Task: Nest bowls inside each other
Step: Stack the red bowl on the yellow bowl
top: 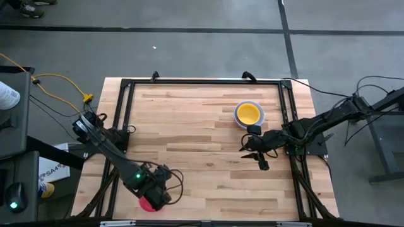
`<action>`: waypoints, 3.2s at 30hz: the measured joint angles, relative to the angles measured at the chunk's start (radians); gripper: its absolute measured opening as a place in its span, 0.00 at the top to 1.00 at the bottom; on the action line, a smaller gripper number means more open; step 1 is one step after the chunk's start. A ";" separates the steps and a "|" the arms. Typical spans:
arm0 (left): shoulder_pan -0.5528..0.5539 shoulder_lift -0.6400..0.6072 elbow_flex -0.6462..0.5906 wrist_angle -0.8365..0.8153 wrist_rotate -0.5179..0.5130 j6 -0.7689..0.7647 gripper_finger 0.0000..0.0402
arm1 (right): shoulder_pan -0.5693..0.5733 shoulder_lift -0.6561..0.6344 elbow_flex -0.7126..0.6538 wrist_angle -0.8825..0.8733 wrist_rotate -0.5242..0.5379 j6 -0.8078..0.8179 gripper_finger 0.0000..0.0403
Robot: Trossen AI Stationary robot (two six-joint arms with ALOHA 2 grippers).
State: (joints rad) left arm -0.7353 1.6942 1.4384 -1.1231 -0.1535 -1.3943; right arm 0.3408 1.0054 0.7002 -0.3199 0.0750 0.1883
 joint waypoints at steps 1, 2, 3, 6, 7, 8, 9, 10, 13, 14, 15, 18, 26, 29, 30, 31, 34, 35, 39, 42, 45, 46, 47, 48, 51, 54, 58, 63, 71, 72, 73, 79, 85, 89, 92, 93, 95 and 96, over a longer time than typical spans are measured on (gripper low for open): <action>0.000 0.006 0.000 0.001 0.014 -0.005 0.76 | 0.000 0.000 0.000 0.000 0.000 0.000 0.68; -0.001 0.014 0.000 -0.002 0.029 -0.020 0.76 | 0.000 0.000 0.000 0.000 0.000 0.000 0.68; -0.005 0.023 0.000 -0.002 0.044 -0.041 0.76 | 0.000 0.000 0.000 -0.001 0.000 0.000 0.68; -0.039 0.046 0.000 -0.037 0.054 -0.122 0.76 | 0.000 0.000 0.000 0.000 0.000 0.000 0.68; -0.055 0.054 0.000 -0.048 0.060 -0.155 0.76 | 0.000 0.000 0.000 0.001 0.000 0.000 0.68; -0.074 0.059 0.000 -0.061 0.061 -0.193 0.76 | 0.000 0.000 0.000 0.001 0.000 0.000 0.68; -0.098 0.061 0.000 -0.080 0.060 -0.234 0.76 | 0.000 0.000 0.000 0.001 0.000 0.000 0.68; -0.121 0.061 0.000 -0.099 0.055 -0.276 0.76 | 0.000 0.000 0.000 0.002 0.000 0.000 0.68; -0.187 0.058 0.000 -0.124 0.010 -0.406 0.76 | 0.000 0.000 0.000 0.002 0.000 0.000 0.68; -0.206 0.057 0.000 -0.133 0.001 -0.447 0.76 | 0.000 0.000 0.000 0.002 0.000 0.000 0.68; -0.225 0.055 0.000 -0.139 -0.005 -0.485 0.76 | 0.000 0.000 0.000 0.002 0.000 0.000 0.68; -0.262 0.053 0.000 -0.122 0.007 -0.561 0.76 | 0.000 0.000 0.000 0.003 0.000 0.000 0.68; -0.279 0.054 0.000 -0.083 0.012 -0.626 0.76 | 0.000 0.000 0.000 0.016 0.000 0.000 0.68; -0.255 0.054 0.000 -0.088 0.015 -0.592 0.76 | 0.000 0.000 0.000 0.019 0.000 0.000 0.68; -0.248 0.054 0.000 -0.090 0.017 -0.571 0.76 | 0.000 0.000 0.000 0.019 0.000 0.000 0.68; -0.240 0.054 0.000 -0.092 0.021 -0.552 0.76 | 0.000 0.000 0.000 0.019 0.000 0.000 0.68; -0.212 0.054 0.000 -0.120 0.062 -0.504 0.76 | 0.000 0.000 0.000 0.018 0.000 0.000 0.68; -0.208 0.054 0.000 -0.132 0.068 -0.495 0.76 | 0.000 0.000 0.000 0.018 0.000 0.000 0.68; -0.204 0.054 0.000 -0.163 0.087 -0.502 0.76 | 0.000 0.000 0.000 0.018 -0.003 0.000 0.68; -0.236 0.054 0.000 -0.151 0.069 -0.558 0.76 | 0.000 0.000 0.000 0.018 -0.004 -0.001 0.68; -0.272 0.053 -0.020 -0.093 0.035 -0.628 0.76 | 0.000 0.000 0.000 0.018 -0.004 -0.007 0.68; -0.280 0.054 -0.032 -0.070 0.034 -0.646 0.76 | 0.000 0.000 0.000 0.018 -0.004 -0.007 0.68; -0.288 0.054 -0.044 -0.054 0.033 -0.661 0.76 | 0.000 0.000 0.000 0.018 -0.004 -0.007 0.68; -0.297 0.053 -0.060 -0.033 0.033 -0.680 0.76 | 0.000 0.000 0.000 0.018 -0.004 -0.008 0.68; -0.300 0.055 -0.104 0.044 0.039 -0.701 0.76 | 0.000 0.000 0.000 0.018 -0.004 -0.008 0.68; -0.300 0.054 -0.122 0.065 0.045 -0.687 0.76 | 0.000 0.000 0.000 0.018 -0.004 -0.008 0.68; -0.299 0.048 -0.156 0.073 0.074 -0.680 0.76 | 0.000 0.000 0.000 0.019 -0.004 -0.001 0.68; -0.299 0.006 -0.214 0.090 0.069 -0.682 0.76 | 0.000 0.000 0.000 0.023 -0.004 0.000 0.68; -0.299 -0.059 -0.332 0.222 0.038 -0.689 0.76 | 0.000 0.000 0.000 0.023 -0.004 0.002 0.68; -0.299 -0.061 -0.344 0.234 0.039 -0.690 0.76 | 0.000 0.000 0.000 0.023 -0.004 0.002 0.68; -0.299 -0.063 -0.357 0.252 0.039 -0.691 0.76 | 0.000 0.000 0.000 0.023 -0.004 0.002 0.68; -0.299 -0.064 -0.390 0.315 0.039 -0.697 0.76 | 0.000 0.000 0.000 0.024 -0.004 0.002 0.68; -0.299 -0.064 -0.390 0.352 0.039 -0.677 0.89 | 0.000 0.000 0.000 0.025 -0.004 0.000 0.68; -0.299 -0.065 -0.389 0.346 0.036 -0.678 0.98 | 0.000 0.000 0.000 0.025 -0.004 0.000 0.68; -0.299 -0.065 -0.389 0.346 0.039 -0.682 0.97 | 0.000 0.000 0.000 0.025 -0.004 0.000 0.68; -0.299 -0.065 -0.389 0.346 0.042 -0.694 0.97 | 0.000 0.000 0.000 0.025 -0.004 0.000 0.68; -0.299 -0.065 -0.389 0.343 0.043 -0.718 0.99 | 0.000 0.000 0.000 0.025 -0.004 -0.001 0.68; -0.299 -0.065 -0.389 0.339 0.043 -0.739 0.99 | 0.000 0.000 0.000 0.025 -0.004 -0.001 0.68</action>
State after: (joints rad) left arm -1.0344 1.6295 1.0489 -0.7839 -0.1104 -2.1329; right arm 0.3405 1.0050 0.7002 -0.2951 0.0711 0.1875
